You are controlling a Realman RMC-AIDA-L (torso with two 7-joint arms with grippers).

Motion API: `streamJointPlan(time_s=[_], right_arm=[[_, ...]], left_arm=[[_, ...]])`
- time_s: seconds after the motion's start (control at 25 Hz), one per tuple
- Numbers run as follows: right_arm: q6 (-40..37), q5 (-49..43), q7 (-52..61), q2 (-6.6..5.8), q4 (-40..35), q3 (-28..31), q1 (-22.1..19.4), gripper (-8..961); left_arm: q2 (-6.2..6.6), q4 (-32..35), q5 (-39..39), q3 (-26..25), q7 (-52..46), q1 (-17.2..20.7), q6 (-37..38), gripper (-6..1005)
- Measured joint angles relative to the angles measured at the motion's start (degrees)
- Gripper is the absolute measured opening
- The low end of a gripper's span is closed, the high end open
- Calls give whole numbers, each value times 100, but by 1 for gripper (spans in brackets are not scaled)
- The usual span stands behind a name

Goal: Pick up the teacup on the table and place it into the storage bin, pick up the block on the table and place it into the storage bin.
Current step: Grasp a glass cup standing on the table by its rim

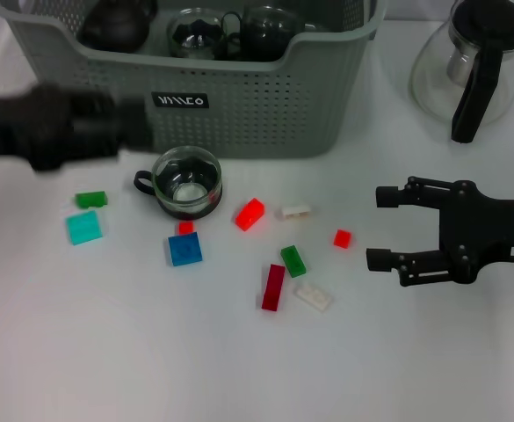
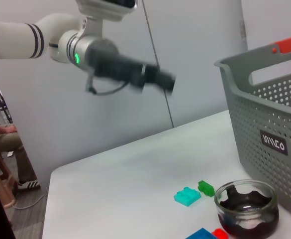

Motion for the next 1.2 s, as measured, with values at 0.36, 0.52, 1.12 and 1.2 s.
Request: streamJointPlan(time_s=[0.36, 0.52, 1.12, 1.2], right_arm=[[-12, 0, 4, -9, 53, 0, -11, 955], [-14, 0, 86, -20, 58, 0, -11, 955], [4, -9, 140, -15, 56, 0, 52, 955], [4, -9, 140, -8, 54, 0, 52, 955]], left_arm=[[-246, 736, 1142, 1629, -450, -227, -508, 448], [-289, 1002, 1492, 2341, -1068, -471, -817, 448], [-565, 1411, 2171, 3742, -1551, -894, -2108, 448], [-597, 1413, 2177, 3865, -1546, -850, -2297, 448]])
